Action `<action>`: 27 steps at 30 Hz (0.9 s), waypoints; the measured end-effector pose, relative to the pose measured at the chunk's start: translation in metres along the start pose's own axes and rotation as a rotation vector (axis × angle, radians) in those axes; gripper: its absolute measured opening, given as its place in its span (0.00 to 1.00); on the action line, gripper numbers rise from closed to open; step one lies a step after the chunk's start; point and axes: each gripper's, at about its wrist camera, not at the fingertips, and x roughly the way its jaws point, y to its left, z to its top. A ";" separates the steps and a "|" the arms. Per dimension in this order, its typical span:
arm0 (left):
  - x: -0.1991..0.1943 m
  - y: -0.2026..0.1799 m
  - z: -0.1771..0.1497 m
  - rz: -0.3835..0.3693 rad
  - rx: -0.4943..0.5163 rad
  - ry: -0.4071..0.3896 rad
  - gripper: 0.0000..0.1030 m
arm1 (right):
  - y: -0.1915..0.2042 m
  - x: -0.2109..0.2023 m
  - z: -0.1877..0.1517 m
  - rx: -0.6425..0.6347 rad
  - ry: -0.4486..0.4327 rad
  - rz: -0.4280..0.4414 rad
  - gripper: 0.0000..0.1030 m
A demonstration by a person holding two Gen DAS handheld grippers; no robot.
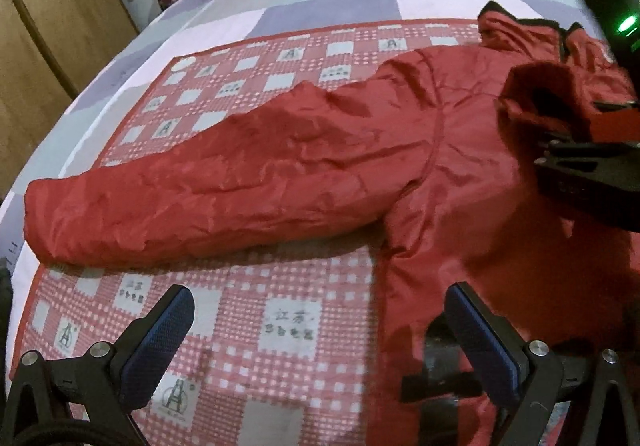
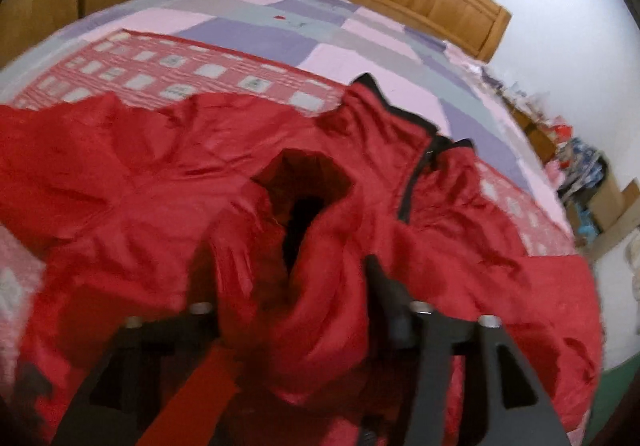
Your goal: Fold large clothes
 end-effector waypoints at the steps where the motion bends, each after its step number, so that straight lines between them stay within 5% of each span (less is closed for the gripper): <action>1: 0.000 0.001 -0.001 0.002 -0.005 0.001 1.00 | 0.001 -0.006 0.001 0.025 -0.011 0.049 0.73; 6: 0.003 0.005 0.002 0.003 -0.012 0.008 1.00 | 0.000 -0.038 0.004 0.109 -0.096 0.252 0.77; 13: 0.005 -0.010 0.028 -0.066 -0.033 -0.021 1.00 | -0.076 -0.076 -0.039 0.298 -0.083 0.117 0.77; 18: 0.017 -0.045 0.064 -0.241 -0.077 -0.019 1.00 | -0.131 -0.090 -0.075 0.320 -0.030 -0.014 0.77; 27: 0.059 -0.107 0.096 -0.354 -0.078 0.054 1.00 | -0.160 -0.111 -0.117 0.337 0.003 -0.034 0.77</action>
